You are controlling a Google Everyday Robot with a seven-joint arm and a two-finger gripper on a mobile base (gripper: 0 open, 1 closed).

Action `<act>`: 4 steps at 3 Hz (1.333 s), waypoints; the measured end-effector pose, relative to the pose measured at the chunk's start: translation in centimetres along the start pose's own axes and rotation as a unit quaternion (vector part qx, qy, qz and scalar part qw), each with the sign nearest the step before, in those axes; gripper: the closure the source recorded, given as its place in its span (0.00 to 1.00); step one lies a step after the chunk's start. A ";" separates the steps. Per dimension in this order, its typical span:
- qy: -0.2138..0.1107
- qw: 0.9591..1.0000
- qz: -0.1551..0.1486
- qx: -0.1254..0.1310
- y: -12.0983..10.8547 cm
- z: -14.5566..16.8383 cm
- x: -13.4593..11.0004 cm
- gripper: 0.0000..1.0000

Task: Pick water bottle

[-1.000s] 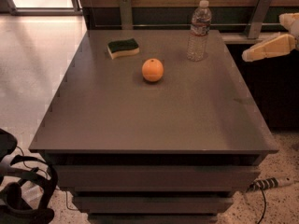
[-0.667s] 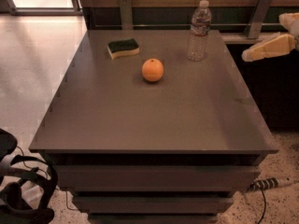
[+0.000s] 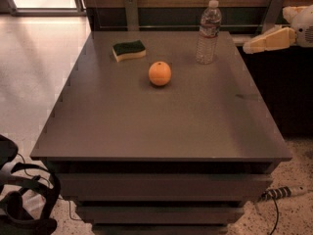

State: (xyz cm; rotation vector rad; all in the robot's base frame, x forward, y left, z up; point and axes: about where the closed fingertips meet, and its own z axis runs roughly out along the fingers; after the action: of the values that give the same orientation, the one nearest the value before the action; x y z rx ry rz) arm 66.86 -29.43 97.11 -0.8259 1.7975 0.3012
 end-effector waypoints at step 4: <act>-0.084 0.995 0.046 0.025 -1.8 9.1 -2.8 0.00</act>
Offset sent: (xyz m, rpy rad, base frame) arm 0.0686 0.0446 0.0006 0.1348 -0.0776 -0.0489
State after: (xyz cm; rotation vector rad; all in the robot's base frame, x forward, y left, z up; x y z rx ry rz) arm 75.17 -24.52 96.49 -0.6643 1.6805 0.3737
